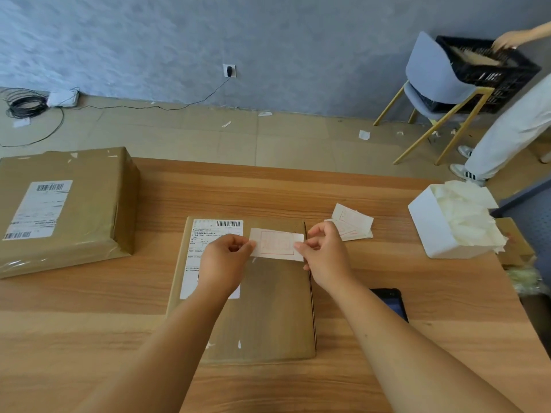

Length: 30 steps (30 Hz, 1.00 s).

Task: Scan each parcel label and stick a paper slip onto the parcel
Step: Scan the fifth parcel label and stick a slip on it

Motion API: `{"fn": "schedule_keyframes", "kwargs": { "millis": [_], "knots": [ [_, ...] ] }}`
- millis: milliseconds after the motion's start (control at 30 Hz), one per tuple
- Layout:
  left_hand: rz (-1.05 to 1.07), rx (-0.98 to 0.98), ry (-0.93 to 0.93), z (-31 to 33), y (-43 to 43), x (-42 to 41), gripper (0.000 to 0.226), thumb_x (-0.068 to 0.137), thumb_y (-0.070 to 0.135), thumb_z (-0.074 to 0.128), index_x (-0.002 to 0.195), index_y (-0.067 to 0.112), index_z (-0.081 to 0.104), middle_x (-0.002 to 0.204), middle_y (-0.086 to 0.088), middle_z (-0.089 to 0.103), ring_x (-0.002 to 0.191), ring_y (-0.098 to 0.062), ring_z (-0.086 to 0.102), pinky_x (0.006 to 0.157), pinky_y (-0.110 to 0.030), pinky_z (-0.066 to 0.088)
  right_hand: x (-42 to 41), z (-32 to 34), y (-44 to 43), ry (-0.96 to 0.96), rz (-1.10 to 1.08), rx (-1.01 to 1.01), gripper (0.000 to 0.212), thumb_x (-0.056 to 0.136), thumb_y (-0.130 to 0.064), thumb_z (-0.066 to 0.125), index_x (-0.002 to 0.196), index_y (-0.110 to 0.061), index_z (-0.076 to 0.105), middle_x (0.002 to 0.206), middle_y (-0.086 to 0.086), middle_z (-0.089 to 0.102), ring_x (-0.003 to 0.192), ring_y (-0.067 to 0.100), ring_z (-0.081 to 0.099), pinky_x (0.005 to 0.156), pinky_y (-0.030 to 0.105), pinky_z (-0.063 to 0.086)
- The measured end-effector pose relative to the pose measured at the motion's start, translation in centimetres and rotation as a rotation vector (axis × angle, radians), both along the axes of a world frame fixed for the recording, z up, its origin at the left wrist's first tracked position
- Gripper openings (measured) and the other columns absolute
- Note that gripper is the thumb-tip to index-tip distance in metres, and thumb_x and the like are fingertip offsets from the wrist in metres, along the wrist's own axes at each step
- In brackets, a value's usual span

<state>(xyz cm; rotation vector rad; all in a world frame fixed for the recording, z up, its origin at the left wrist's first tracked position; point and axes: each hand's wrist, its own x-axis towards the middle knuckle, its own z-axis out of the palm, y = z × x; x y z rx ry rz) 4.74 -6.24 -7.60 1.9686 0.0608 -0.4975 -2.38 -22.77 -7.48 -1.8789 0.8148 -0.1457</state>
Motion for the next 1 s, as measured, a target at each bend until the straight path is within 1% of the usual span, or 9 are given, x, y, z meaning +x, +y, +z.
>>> {"fn": "schedule_keyframes", "kwargs": {
  "millis": [133, 233, 367, 533, 700, 767, 867, 933, 1000],
  "knots": [
    [-0.015, 0.088, -0.040, -0.6, -0.5, 0.8, 0.008, 0.083, 0.028, 0.066, 0.079, 0.026, 0.060, 0.074, 0.006, 0.066, 0.067, -0.016, 0.060, 0.061, -0.031, 0.047, 0.7, -0.5, -0.6, 0.010, 0.054, -0.118, 0.026, 0.085, -0.015, 0.069, 0.076, -0.026, 0.046, 0.077, 0.000, 0.061, 0.063, 0.014, 0.058, 0.058, 0.031, 0.051],
    [-0.044, 0.106, -0.067, -0.8, -0.7, 0.9, 0.024, 0.082, 0.028, 0.066, 0.095, 0.036, 0.048, 0.074, 0.007, 0.066, 0.067, -0.009, 0.061, 0.054, -0.026, 0.041, 1.0, -1.0, -1.0, 0.019, 0.074, -0.156, 0.020, 0.087, -0.016, 0.067, 0.076, -0.028, 0.056, 0.080, -0.012, 0.060, 0.071, 0.001, 0.055, 0.058, 0.012, 0.039],
    [-0.153, 0.147, -0.169, -1.3, -1.5, 1.6, 0.016, 0.088, 0.022, 0.058, 0.092, 0.036, 0.053, 0.074, 0.008, 0.061, 0.065, -0.010, 0.059, 0.053, -0.027, 0.045, 1.7, -1.7, -1.1, 0.036, 0.089, -0.176, 0.010, 0.089, -0.015, 0.064, 0.094, -0.021, 0.070, 0.089, -0.011, 0.065, 0.079, 0.000, 0.056, 0.063, 0.004, 0.036],
    [-0.242, 0.276, -0.277, -2.0, -2.1, 2.7, 0.021, 0.091, 0.019, 0.054, 0.107, 0.027, 0.063, 0.089, 0.002, 0.057, 0.077, -0.016, 0.055, 0.065, -0.027, 0.043, 2.7, -1.8, -1.0, 0.066, 0.131, -0.264, 0.019, 0.090, -0.010, 0.061, 0.106, -0.010, 0.072, 0.104, 0.002, 0.067, 0.095, 0.014, 0.058, 0.080, 0.020, 0.041],
    [-0.276, 0.372, -0.288, -2.7, -2.4, 3.2, 0.027, 0.093, 0.020, 0.050, 0.115, 0.023, 0.064, 0.099, -0.003, 0.056, 0.077, -0.018, 0.053, 0.068, -0.027, 0.043, 3.6, -1.7, -0.9, 0.152, 0.216, -0.391, 0.023, 0.092, -0.010, 0.054, 0.105, -0.011, 0.072, 0.108, 0.006, 0.060, 0.094, 0.019, 0.055, 0.075, 0.021, 0.037],
    [-0.298, 0.411, -0.292, -2.7, -2.6, 3.3, 0.028, 0.093, 0.022, 0.048, 0.117, 0.024, 0.063, 0.101, -0.004, 0.055, 0.077, -0.020, 0.054, 0.067, -0.029, 0.045, 3.9, -1.3, -0.9, 0.218, 0.282, -0.446, 0.023, 0.092, -0.008, 0.050, 0.096, -0.008, 0.073, 0.102, 0.006, 0.054, 0.095, 0.023, 0.054, 0.072, 0.023, 0.036],
    [-0.314, 0.430, -0.297, -2.7, -2.6, 3.3, 0.029, 0.093, 0.024, 0.048, 0.118, 0.025, 0.062, 0.103, -0.005, 0.055, 0.081, -0.024, 0.058, 0.070, -0.033, 0.050, 4.5, -0.8, -0.6, 0.338, 0.362, -0.524, 0.020, 0.087, -0.002, 0.047, 0.071, -0.005, 0.059, 0.094, 0.005, 0.045, 0.084, 0.026, 0.051, 0.063, 0.027, 0.033],
    [-0.334, 0.452, -0.306, -2.7, -2.4, 3.4, 0.029, 0.092, 0.026, 0.048, 0.118, 0.027, 0.062, 0.103, -0.004, 0.052, 0.080, -0.025, 0.059, 0.069, -0.034, 0.051, 4.9, -0.3, -0.4, 0.430, 0.362, -0.550, 0.015, 0.088, -0.004, 0.051, 0.089, -0.006, 0.066, 0.114, 0.008, 0.043, 0.085, 0.027, 0.054, 0.065, 0.028, 0.038],
    [-0.359, 0.477, -0.308, -2.7, -2.2, 3.5, 0.030, 0.092, 0.028, 0.047, 0.120, 0.030, 0.059, 0.104, -0.003, 0.050, 0.078, -0.024, 0.059, 0.067, -0.034, 0.052, 5.0, 0.2, -0.4, 0.509, 0.354, -0.588, 0.024, 0.089, -0.009, 0.054, 0.110, -0.013, 0.066, 0.133, 0.008, 0.034, 0.088, 0.027, 0.055, 0.067, 0.031, 0.044]
  ]
}}
